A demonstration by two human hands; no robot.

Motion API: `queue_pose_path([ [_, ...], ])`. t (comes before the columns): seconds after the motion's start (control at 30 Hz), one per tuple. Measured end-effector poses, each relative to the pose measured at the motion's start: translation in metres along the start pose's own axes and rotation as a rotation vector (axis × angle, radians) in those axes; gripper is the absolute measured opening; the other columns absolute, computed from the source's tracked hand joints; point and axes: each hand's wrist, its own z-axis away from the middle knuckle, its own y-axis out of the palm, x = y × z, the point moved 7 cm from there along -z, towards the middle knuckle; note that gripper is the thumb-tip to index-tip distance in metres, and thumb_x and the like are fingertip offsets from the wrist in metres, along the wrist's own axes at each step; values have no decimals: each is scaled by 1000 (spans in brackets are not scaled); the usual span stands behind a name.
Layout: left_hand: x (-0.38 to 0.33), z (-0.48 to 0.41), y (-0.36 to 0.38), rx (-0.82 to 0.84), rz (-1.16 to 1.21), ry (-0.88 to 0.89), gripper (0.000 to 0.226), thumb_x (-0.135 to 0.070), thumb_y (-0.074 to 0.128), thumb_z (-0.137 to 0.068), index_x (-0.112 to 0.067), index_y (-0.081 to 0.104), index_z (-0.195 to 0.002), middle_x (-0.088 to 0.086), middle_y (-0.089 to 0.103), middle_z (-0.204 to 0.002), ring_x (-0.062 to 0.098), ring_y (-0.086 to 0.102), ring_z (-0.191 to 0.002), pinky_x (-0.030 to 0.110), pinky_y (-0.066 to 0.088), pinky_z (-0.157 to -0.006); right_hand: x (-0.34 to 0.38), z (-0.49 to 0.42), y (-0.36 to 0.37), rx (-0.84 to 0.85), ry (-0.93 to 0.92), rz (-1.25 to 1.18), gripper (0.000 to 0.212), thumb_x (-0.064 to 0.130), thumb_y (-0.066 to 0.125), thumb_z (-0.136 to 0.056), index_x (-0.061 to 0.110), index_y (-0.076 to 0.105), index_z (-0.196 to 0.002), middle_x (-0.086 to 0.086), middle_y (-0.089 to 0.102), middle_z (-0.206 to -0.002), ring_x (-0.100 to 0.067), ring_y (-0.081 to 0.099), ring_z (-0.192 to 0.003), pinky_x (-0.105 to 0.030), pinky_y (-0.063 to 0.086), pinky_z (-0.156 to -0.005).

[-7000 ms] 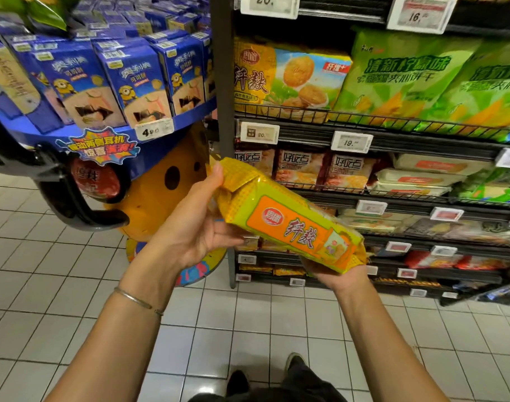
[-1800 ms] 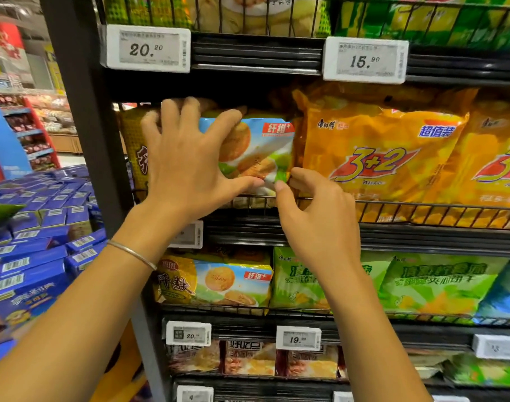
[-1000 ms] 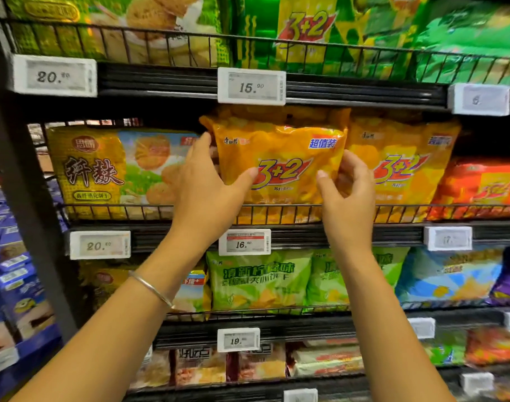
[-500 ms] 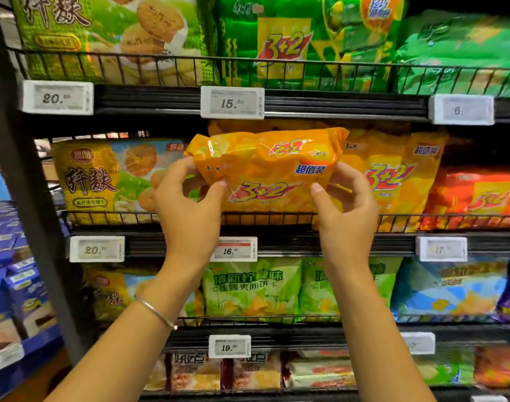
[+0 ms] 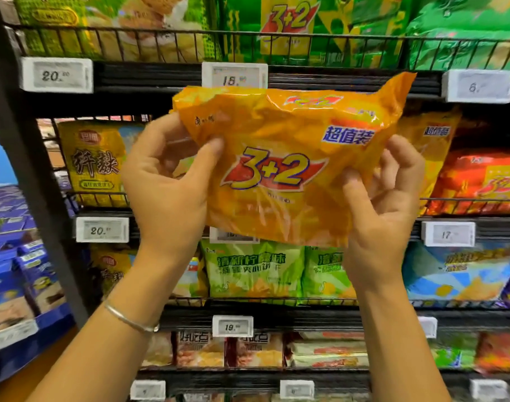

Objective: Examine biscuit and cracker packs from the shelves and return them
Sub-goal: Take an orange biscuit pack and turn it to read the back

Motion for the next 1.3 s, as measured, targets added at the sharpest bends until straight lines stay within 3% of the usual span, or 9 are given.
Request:
queue_pose_path([
  [0.17, 20, 44, -12, 175, 103, -218, 34, -41, 75, -94, -36, 63, -125, 0, 71, -120, 16, 68, -110, 30, 55, -91, -24, 41, -3, 67, 301, -189, 44, 19, 61, -99, 35, 48, -138, 10, 67, -133, -12, 63, -120, -32, 55, -97],
  [0.37, 62, 163, -47, 337, -20, -691, 66, -71, 77, -75, -53, 50, -132, -23, 70, -128, 4, 70, -114, 20, 59, -84, -56, 129, -30, 122, 686, -238, 48, 23, 66, -93, 42, 59, -137, -6, 73, -129, -24, 73, -111, -34, 62, -80],
  [0.47, 76, 218, -66, 167, 40, -950, 44, -61, 80, -78, -39, 72, -115, -6, 79, -115, 16, 78, -101, 26, 62, -71, -65, 169, -46, 182, 870, -235, 54, 31, 77, -85, 41, 59, -135, -1, 74, -128, -22, 74, -111, -32, 62, -78],
  [0.6, 72, 267, -72, 72, 234, -1248, 48, -57, 80, -79, -27, 77, -117, 16, 76, -121, 36, 77, -102, 45, 64, -72, -69, 216, -58, 296, 1129, -266, 98, 46, 98, -60, 27, 52, -145, -5, 71, -133, -29, 71, -117, -36, 62, -82],
  [0.7, 71, 288, -71, 77, 261, -1352, 36, -49, 75, -87, -25, 79, -114, 19, 75, -123, 37, 76, -104, 48, 64, -73, -74, 250, -69, 303, 1319, -267, 92, 36, 98, -59, 24, 57, -140, -11, 74, -127, -34, 74, -111, -39, 63, -77],
  [0.8, 67, 309, -72, 175, 383, -1509, 81, -43, 99, -62, -24, 66, -134, 19, 71, -131, 43, 71, -114, 54, 63, -80, -80, 271, -84, 232, 1394, -292, 96, 37, 103, -51, 22, 60, -135, -14, 73, -126, -37, 73, -110, -43, 63, -77],
  [0.9, 57, 323, -70, 309, 345, -1547, 113, -40, 107, -38, -27, 57, -138, 15, 73, -129, 41, 72, -113, 51, 64, -78, -81, 280, -91, 220, 1420, -268, 102, 40, 104, -48, 25, 57, -137, -12, 74, -126, -36, 73, -111, -43, 63, -77],
  [1.1, 52, 337, -77, 241, 277, -1536, 67, -20, 86, -70, -24, 63, -132, 13, 77, -120, 37, 76, -105, 45, 65, -72, -80, 293, -95, 283, 1424, -210, 95, 42, 101, -55, 28, 56, -138, -8, 74, -126, -33, 73, -112, -41, 63, -78],
  [1.3, 46, 342, -89, 264, 234, -1453, 83, -19, 93, -62, -21, 58, -138, 14, 75, -125, 39, 74, -110, 53, 64, -83, -71, 299, -99, 361, 1389, -257, 84, 28, 96, -63, 29, 56, -136, -6, 74, -125, -30, 74, -111, -37, 63, -78],
])
